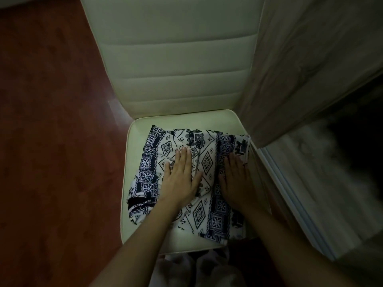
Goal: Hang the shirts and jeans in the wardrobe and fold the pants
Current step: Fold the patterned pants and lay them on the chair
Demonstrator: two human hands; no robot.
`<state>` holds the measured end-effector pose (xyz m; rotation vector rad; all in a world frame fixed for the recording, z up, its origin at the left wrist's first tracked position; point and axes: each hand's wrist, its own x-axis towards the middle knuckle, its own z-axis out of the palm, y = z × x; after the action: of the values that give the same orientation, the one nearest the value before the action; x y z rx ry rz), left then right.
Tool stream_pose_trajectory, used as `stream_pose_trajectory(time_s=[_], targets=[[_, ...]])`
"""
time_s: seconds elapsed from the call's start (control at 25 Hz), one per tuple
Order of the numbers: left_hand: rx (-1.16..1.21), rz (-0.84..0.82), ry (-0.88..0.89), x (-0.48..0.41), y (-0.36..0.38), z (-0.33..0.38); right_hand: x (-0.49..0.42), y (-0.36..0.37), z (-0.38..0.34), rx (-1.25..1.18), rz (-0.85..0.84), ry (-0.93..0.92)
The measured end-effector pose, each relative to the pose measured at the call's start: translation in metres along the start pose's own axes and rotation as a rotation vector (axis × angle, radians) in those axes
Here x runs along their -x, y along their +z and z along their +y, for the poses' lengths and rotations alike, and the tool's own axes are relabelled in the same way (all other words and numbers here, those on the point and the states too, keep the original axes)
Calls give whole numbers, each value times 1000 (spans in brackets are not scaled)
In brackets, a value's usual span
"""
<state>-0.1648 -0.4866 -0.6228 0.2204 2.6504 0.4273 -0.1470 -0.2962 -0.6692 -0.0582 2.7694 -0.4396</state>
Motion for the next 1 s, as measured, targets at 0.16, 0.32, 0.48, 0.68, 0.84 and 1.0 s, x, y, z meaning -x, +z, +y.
stream_pose_trajectory(time_s=[0.16, 0.32, 0.48, 0.68, 0.84, 1.0], targets=[[32, 19, -50, -6, 20, 0, -3, -2, 0, 26, -24, -3], [168, 43, 34, -3, -16, -9, -1, -19, -17, -34, 10, 8], [216, 398, -327, -1, -50, -59, 3, -31, -58, -208, 75, -268], [453, 116, -572, 15, -34, -81, 9, -18, -76, -34, -210, -237], [242, 369, -347, 13, -65, -58, 5, -32, -81, -198, -316, -156], [-288, 658, 83, 30, -87, -6, -7, -89, -89, -1393, -300, 244]])
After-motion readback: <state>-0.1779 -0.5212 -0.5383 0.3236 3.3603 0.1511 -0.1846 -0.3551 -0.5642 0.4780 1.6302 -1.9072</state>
